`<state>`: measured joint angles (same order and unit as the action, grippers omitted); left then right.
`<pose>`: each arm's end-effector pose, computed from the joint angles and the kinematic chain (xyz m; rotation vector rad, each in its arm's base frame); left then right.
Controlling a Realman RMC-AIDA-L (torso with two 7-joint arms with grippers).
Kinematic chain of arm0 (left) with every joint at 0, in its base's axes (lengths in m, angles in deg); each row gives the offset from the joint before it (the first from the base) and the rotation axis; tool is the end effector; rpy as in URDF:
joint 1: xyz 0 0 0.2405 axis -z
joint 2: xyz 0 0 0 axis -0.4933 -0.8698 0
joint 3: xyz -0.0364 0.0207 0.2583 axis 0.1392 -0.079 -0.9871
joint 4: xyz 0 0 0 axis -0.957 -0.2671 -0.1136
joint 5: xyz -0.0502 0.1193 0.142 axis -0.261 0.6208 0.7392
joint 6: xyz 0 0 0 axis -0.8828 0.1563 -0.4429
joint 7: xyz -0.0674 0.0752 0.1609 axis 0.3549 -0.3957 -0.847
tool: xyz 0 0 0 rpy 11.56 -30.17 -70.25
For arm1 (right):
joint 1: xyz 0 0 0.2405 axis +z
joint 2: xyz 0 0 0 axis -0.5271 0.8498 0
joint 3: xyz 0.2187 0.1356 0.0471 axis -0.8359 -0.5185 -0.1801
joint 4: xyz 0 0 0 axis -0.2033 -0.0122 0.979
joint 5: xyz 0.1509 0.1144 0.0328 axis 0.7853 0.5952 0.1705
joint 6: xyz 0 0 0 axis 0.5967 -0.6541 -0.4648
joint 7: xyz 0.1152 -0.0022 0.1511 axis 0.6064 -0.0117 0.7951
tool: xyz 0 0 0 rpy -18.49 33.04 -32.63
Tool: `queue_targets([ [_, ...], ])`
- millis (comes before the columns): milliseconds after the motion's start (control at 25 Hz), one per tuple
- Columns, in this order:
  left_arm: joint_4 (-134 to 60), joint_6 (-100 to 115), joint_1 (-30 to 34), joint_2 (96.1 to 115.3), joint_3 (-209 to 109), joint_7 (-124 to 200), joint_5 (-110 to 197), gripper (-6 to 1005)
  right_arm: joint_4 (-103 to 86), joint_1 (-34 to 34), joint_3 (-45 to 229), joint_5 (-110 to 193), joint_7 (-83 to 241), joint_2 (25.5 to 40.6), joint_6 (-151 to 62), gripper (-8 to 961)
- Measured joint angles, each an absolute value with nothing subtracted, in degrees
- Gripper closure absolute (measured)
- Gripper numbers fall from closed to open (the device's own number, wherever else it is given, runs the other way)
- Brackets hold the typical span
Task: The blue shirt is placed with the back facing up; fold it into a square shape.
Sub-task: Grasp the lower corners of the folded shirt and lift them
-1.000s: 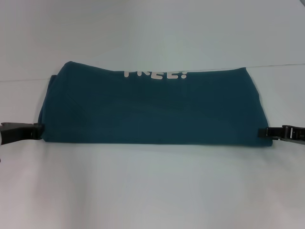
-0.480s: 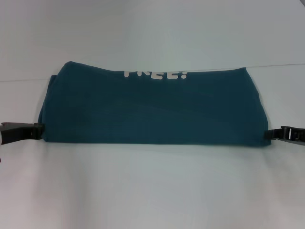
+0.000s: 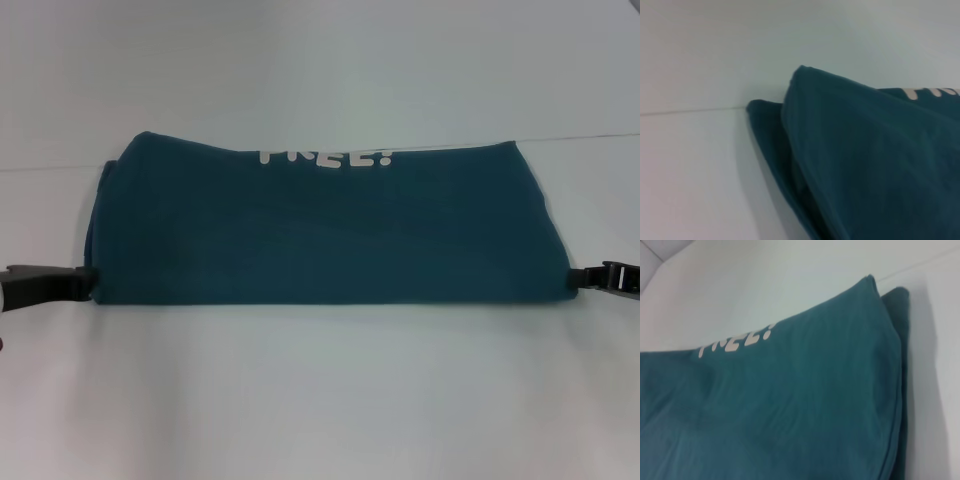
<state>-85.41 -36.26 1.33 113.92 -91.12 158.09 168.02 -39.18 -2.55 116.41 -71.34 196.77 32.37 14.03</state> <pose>-0.3128 0.4108 -0.0203 -2.0769 -1.1545 -0.1761 0.3569 0.3738 0.0178 -1.9757 1.5887 0.4645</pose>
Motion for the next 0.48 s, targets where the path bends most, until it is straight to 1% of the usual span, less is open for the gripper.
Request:
queue_targets([
  [160,-87.3,-39.0,0.0,114.14,-91.0,158.6,167.7,1001,-39.3,-2.9,115.1,-71.3,195.7,32.3,14.3,954],
  [280,-90.1,-40.4,-1.8,114.58,-90.6,160.0,167.7,1001,-39.3,-3.0,114.5,-71.3,195.4,32.01,14.6,954],
  [480,-91.5,-41.6,-3.2,114.73,-90.5,160.8,167.6,1000,-39.3,-3.2,114.1,-71.3,194.8,31.57,15.8,954],
])
